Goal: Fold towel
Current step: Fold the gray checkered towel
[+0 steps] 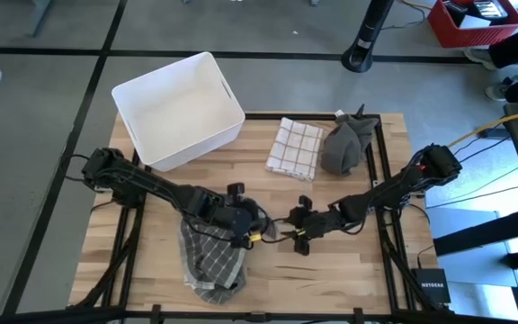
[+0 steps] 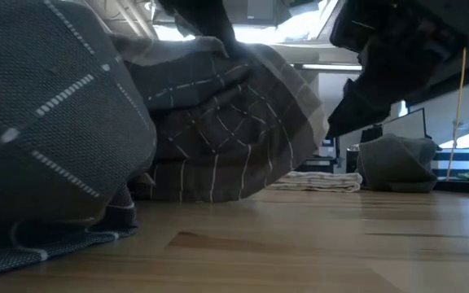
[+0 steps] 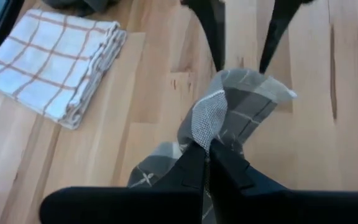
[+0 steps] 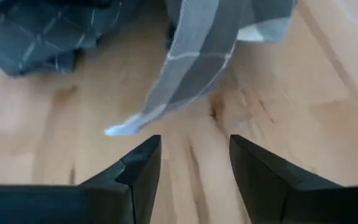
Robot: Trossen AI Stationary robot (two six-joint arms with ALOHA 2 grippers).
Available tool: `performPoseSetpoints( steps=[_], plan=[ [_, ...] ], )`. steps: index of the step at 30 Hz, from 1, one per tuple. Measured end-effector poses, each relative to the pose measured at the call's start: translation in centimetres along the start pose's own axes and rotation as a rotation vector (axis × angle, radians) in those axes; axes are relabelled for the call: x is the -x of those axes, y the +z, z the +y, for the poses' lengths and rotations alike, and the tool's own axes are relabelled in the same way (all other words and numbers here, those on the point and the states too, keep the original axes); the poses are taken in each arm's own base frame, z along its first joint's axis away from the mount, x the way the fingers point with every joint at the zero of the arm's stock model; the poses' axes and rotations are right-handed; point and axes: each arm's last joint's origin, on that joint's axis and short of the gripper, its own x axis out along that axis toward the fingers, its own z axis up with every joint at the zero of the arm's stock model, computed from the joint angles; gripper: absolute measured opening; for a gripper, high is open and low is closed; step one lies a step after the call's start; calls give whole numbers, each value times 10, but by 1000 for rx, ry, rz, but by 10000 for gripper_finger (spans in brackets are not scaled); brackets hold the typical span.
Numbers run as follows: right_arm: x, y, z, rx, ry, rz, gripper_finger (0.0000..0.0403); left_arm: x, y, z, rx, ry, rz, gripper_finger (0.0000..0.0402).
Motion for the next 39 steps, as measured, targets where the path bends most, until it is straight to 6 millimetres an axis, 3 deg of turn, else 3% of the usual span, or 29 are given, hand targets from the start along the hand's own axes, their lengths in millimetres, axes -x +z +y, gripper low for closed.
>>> performPoseSetpoints(
  steps=[6,13,18,24,27,32,36,39],
  plan=[
    [-16,-4,4,-128,47,-13,193,0,1,1,-6,2,-10,9],
    [-14,-8,7,-188,175,105,193,-1,0,2,-5,13,5,2],
    [-16,2,6,-281,70,-67,193,-1,0,3,-9,14,4,9],
    [-26,-6,1,-258,-74,-110,190,-1,1,3,-12,13,1,4],
    [-32,-9,2,-179,-73,-115,153,-1,2,3,32,8,-15,3],
    [-36,-12,1,-15,-109,-106,20,-3,3,7,78,6,-6,22],
    [-34,-12,-1,62,-157,-99,20,1,3,10,134,-95,79,73],
    [-34,-15,-3,90,-171,-73,6,15,2,5,225,-218,200,122]
  ],
)
